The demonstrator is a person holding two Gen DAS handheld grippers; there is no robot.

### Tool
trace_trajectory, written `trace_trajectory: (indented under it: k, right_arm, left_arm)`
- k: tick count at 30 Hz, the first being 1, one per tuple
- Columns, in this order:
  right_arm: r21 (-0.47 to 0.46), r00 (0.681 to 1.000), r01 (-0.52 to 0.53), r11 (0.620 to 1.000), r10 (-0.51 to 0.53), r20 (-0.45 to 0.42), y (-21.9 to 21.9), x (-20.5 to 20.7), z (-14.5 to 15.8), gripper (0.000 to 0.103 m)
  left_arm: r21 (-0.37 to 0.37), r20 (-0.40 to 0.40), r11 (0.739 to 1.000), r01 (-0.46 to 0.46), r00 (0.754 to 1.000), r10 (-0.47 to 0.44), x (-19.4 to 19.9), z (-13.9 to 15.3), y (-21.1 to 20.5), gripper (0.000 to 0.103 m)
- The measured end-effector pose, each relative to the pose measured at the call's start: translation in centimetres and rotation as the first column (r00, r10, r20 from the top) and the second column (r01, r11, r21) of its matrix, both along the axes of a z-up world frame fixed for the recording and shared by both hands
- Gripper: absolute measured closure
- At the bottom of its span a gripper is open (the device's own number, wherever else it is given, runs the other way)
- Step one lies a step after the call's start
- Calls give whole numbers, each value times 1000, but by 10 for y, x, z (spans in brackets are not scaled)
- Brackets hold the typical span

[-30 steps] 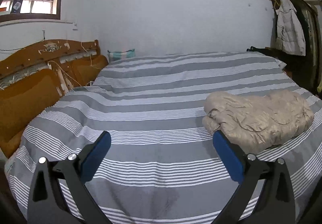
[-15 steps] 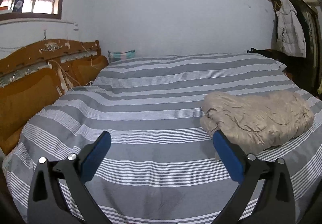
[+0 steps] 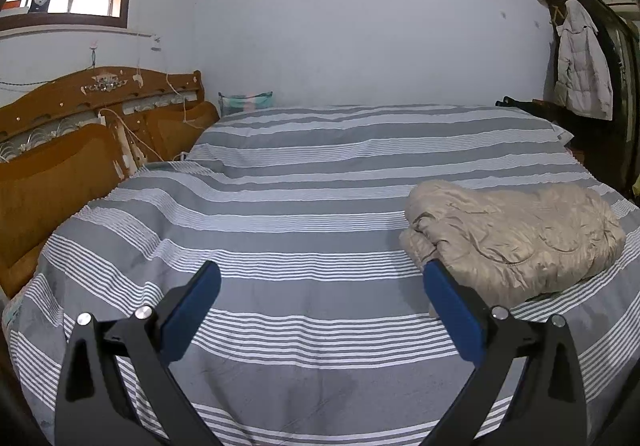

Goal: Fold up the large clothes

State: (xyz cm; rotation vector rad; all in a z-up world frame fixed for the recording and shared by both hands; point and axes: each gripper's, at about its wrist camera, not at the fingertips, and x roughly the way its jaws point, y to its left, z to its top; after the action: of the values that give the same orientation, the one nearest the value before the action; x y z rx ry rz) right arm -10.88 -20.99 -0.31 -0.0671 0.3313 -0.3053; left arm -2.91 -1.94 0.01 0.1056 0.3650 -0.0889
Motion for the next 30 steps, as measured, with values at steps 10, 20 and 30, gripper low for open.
trace_trajectory:
  k: [10,20,30]
  right_arm:
    - [8,1000,1,1000,-1,-6,-1,3,-2,3]
    - [8,1000,1,1000,-1,-10,0,5,-3,3]
    - [9,1000,1,1000,-1,-11,0,5,-3,3]
  left_arm:
    - [-14,0,1000,-4,1000,4,-1,1,5,2]
    - [-12,3,1000,-2,1000,2,-2,1,4,2]
    - [-11,5,1000,3,1000,-3,-3,1,3,2]
